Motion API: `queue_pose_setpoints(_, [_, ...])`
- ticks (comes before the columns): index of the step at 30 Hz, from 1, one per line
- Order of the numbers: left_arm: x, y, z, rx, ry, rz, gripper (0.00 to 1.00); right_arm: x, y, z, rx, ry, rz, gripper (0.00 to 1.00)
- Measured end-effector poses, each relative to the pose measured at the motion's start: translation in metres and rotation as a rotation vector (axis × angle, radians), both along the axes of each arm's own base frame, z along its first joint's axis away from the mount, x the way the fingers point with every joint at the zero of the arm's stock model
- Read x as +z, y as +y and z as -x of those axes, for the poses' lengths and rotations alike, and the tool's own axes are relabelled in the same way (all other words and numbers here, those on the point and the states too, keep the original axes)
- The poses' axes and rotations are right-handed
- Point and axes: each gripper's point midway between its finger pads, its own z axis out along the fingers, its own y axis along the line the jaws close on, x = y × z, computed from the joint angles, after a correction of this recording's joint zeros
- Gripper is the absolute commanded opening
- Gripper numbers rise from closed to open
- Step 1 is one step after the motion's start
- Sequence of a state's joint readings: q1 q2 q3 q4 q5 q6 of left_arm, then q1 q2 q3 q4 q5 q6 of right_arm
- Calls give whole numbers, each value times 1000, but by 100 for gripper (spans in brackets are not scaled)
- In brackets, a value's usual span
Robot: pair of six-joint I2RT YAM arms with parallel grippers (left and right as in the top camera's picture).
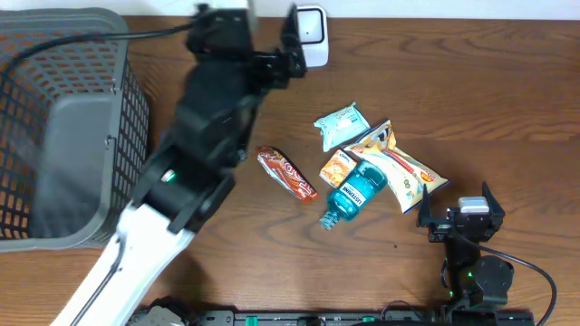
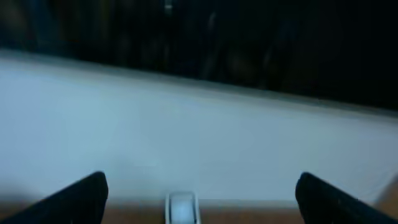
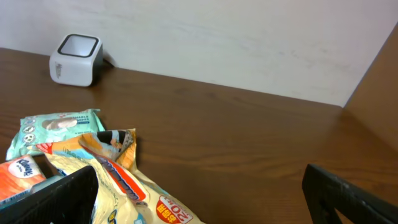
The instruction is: Scan the item barcode
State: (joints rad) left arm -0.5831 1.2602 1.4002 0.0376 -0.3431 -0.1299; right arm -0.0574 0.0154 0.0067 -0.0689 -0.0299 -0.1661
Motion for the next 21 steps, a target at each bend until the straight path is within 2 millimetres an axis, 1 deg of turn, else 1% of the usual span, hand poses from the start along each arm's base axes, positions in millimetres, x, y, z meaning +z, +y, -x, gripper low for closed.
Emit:
queue_pose_setpoints(1, [20, 6, 9, 6, -65, -7, 96, 0, 0, 0, 0, 0, 0, 99])
queue_pose_setpoints(3, [43, 15, 22, 22, -145, -50, 97, 0, 0, 0, 0, 0, 0, 99])
queue_pose_setpoints(4, [49, 19, 28, 34, -171, -93, 96, 0, 0, 0, 0, 0, 0, 99])
queue_pose_setpoints(6, [54, 24, 36, 52, -194, -192, 97, 0, 0, 0, 0, 0, 0, 99])
queue_pose_setpoints(10, [40, 34, 42, 92, -153, -408, 96, 0, 0, 0, 0, 0, 0, 99])
queue_pose_setpoints(13, [22, 49, 45, 148, -77, -529, 96, 0, 0, 0, 0, 0, 0, 99])
queue_pose_setpoints(16, [0, 64, 49, 192, 23, -627, 96, 0, 0, 0, 0, 1, 0, 99])
queue_pose_setpoints(18, [-14, 71, 52, 198, 79, -685, 96, 0, 0, 0, 0, 0, 0, 99])
queue_pose_setpoints(21, [-21, 74, 56, 190, 95, -709, 96, 0, 0, 0, 0, 0, 0, 99])
